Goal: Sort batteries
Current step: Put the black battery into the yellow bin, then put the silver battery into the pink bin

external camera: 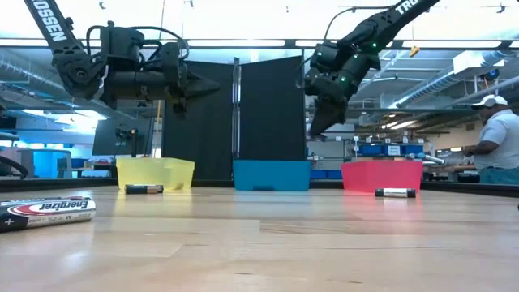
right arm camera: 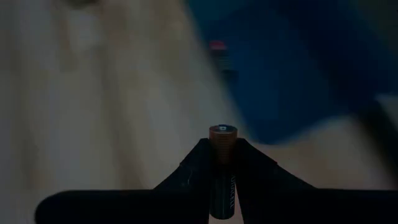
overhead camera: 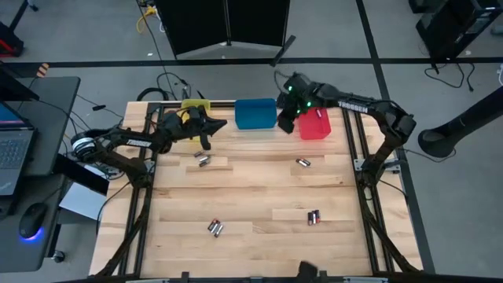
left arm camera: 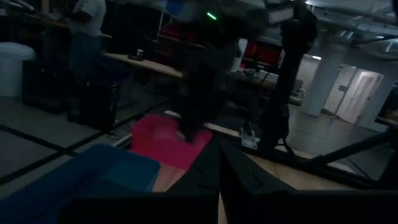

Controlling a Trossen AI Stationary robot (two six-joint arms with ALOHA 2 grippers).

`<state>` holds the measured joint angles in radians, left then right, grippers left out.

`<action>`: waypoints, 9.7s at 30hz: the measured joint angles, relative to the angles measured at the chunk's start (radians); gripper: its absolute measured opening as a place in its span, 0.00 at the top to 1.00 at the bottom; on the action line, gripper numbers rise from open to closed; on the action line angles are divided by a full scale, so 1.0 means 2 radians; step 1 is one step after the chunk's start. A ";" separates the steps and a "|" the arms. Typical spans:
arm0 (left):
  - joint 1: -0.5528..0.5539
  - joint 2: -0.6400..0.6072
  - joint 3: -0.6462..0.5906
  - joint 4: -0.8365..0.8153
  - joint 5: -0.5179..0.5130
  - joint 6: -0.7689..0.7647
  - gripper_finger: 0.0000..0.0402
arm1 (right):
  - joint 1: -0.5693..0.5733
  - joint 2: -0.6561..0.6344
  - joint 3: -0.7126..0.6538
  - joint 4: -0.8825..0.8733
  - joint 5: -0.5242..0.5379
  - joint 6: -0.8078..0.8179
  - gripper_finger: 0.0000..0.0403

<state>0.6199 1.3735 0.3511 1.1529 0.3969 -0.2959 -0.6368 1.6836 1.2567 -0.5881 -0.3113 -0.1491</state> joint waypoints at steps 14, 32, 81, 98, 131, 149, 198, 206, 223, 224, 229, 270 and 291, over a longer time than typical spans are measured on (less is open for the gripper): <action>0.004 0.000 0.000 -0.042 0.025 0.030 0.99 | 0.127 0.059 -0.024 -0.018 0.018 0.115 0.86; 0.000 0.000 0.000 -0.063 0.052 0.017 0.85 | 0.136 0.053 -0.001 0.377 0.000 0.116 0.86; -0.049 0.004 0.075 -0.012 0.054 0.086 0.87 | 0.142 0.054 -0.001 0.544 -0.046 0.090 0.86; -0.042 0.005 0.075 -0.014 0.039 0.094 0.87 | 0.140 0.054 -0.001 0.535 -0.009 0.087 0.66; 0.063 -0.007 0.237 -0.656 -0.163 0.182 0.87 | 0.086 -0.014 -0.001 0.288 0.092 0.000 0.78; 0.191 0.107 0.321 -0.823 -0.183 0.169 0.87 | 0.093 -0.009 -0.009 0.225 0.094 -0.030 0.97; 0.029 -0.031 0.250 -0.736 -0.167 0.208 0.80 | 0.144 -0.028 -0.028 0.134 0.091 -0.001 0.96; -0.080 -0.058 0.117 -0.538 -0.166 0.193 0.81 | 0.203 -0.028 -0.068 0.126 0.090 0.057 0.94; -0.324 -0.069 0.091 -0.509 -0.137 0.085 0.81 | 0.378 -0.028 -0.069 0.093 0.197 0.156 0.89; -0.342 -0.069 0.100 -0.524 -0.148 0.068 0.81 | 0.385 -0.028 -0.069 0.093 0.203 0.158 0.88; -0.434 -0.069 0.150 -0.621 -0.210 -0.013 0.82 | 0.411 -0.028 -0.069 0.094 0.212 0.175 0.86; -0.621 0.137 0.337 -0.795 -0.309 -0.478 0.72 | 0.497 -0.024 -0.069 0.178 0.252 0.223 0.86; -0.615 0.184 0.337 -0.789 -0.280 -0.511 0.60 | 0.502 -0.024 -0.069 0.178 0.256 0.226 0.86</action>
<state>-0.6109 1.7420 1.0252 -0.4252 -0.1639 -1.3178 0.3664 1.6348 1.1183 -0.2325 0.2012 0.3026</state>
